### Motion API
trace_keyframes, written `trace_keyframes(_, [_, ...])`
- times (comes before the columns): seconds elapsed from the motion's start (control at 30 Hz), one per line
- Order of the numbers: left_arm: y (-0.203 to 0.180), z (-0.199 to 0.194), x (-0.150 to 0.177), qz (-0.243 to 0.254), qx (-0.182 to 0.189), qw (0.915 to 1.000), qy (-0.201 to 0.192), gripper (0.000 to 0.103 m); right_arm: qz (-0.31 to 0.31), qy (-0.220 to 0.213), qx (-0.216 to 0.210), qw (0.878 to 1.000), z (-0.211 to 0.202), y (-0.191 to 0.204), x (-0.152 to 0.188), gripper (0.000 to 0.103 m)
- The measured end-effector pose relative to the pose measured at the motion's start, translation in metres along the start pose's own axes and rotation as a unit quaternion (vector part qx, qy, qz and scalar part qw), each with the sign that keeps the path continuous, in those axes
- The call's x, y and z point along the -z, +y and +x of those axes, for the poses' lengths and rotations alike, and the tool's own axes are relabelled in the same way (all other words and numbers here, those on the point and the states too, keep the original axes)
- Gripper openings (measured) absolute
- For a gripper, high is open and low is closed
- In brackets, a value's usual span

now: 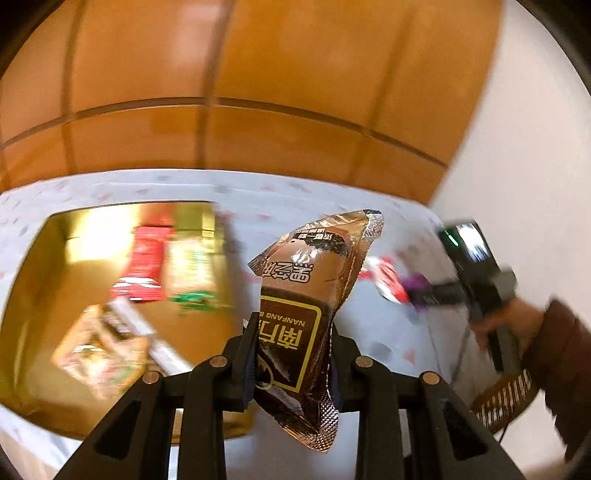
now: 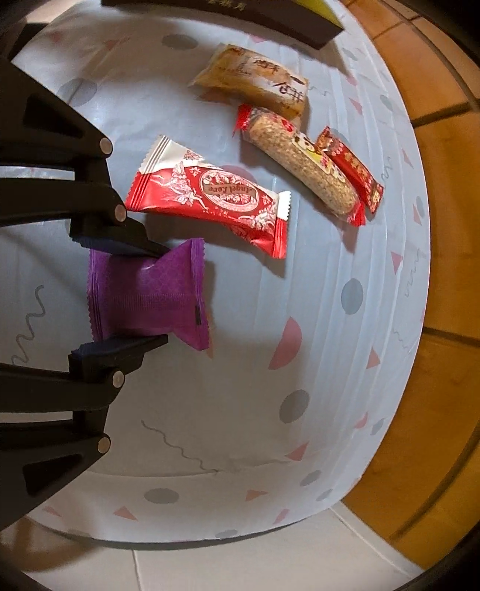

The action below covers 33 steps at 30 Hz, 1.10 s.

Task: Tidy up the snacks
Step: 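Carry the brown chocolate pack over the gold tin with the left gripper, then open the left gripper to drop the brown pack into the tin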

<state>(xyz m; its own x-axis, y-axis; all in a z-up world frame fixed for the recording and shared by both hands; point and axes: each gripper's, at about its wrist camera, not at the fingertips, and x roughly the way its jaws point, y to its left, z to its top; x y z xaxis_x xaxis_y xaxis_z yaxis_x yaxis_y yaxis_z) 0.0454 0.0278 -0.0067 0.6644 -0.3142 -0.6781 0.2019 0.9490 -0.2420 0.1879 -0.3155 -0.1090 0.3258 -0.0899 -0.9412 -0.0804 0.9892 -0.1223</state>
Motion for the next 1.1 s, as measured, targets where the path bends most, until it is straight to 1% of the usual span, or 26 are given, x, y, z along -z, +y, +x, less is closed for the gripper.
trace_keyframes(0.07, [0.024, -0.004, -0.003, -0.035, -0.019, 0.9992, -0.004, 0.030, -0.008, -0.003, 0.006, 1.000, -0.001, 0.005, 0.002, 0.039])
trace_keyframes(0.13, [0.044, -0.005, -0.003, -0.068, -0.026, 0.9973, -0.001, 0.030, -0.012, -0.005, 0.010, 1.000, -0.005, 0.005, 0.004, 0.039])
trace_keyframes(0.2, [0.065, -0.004, -0.001, -0.109, -0.034, 0.9934, 0.003, 0.030, -0.014, -0.006, 0.012, 1.000, -0.007, 0.013, 0.005, 0.039])
trace_keyframes(0.3, [0.087, -0.002, 0.000, -0.163, -0.021, 0.9864, 0.006, 0.030, -0.016, -0.006, 0.014, 1.000, -0.009, 0.015, 0.005, 0.039])
trace_keyframes(0.4, [0.096, 0.001, 0.000, -0.189, -0.018, 0.9817, 0.007, 0.030, -0.018, -0.007, 0.016, 1.000, -0.011, 0.019, 0.008, 0.039])
trace_keyframes(0.53, [0.090, 0.018, -0.002, -0.191, -0.015, 0.9811, 0.022, 0.030, -0.022, -0.008, 0.020, 1.000, -0.011, 0.020, 0.008, 0.039])
trace_keyframes(0.6, [0.085, 0.033, -0.002, -0.189, -0.026, 0.9808, 0.039, 0.031, -0.026, -0.009, 0.022, 0.999, -0.012, 0.022, 0.007, 0.039])
trace_keyframes(0.63, [0.083, 0.038, -0.001, -0.187, -0.028, 0.9808, 0.046, 0.036, -0.028, -0.009, 0.023, 0.999, -0.012, 0.023, 0.007, 0.039])
trace_keyframes(0.7, [0.080, 0.046, 0.001, -0.184, -0.037, 0.9805, 0.059, 0.036, -0.030, -0.010, 0.025, 0.999, -0.013, 0.025, 0.008, 0.039])
trace_keyframes(0.77, [0.075, 0.048, 0.002, -0.170, -0.038, 0.9829, 0.059, 0.036, -0.030, -0.010, 0.025, 0.999, -0.014, 0.026, 0.009, 0.039])
trace_keyframes(0.83, [0.069, 0.047, 0.004, -0.149, -0.057, 0.9856, 0.056, 0.036, -0.031, -0.010, 0.026, 0.999, -0.015, 0.027, 0.010, 0.040])
trace_keyframes(0.9, [0.068, 0.045, 0.005, -0.138, -0.068, 0.9865, 0.056, 0.036, -0.034, -0.010, 0.027, 0.999, -0.014, 0.027, 0.009, 0.040])
trace_keyframes(1.0, [0.066, 0.040, 0.008, -0.124, -0.103, 0.9854, 0.055, 0.036, -0.037, -0.010, 0.028, 0.999, -0.013, 0.028, 0.009, 0.040])
trace_keyframes(1.1, [0.063, 0.033, 0.010, -0.108, -0.128, 0.9846, 0.047, 0.036, -0.041, -0.011, 0.031, 0.999, -0.013, 0.030, 0.009, 0.040])
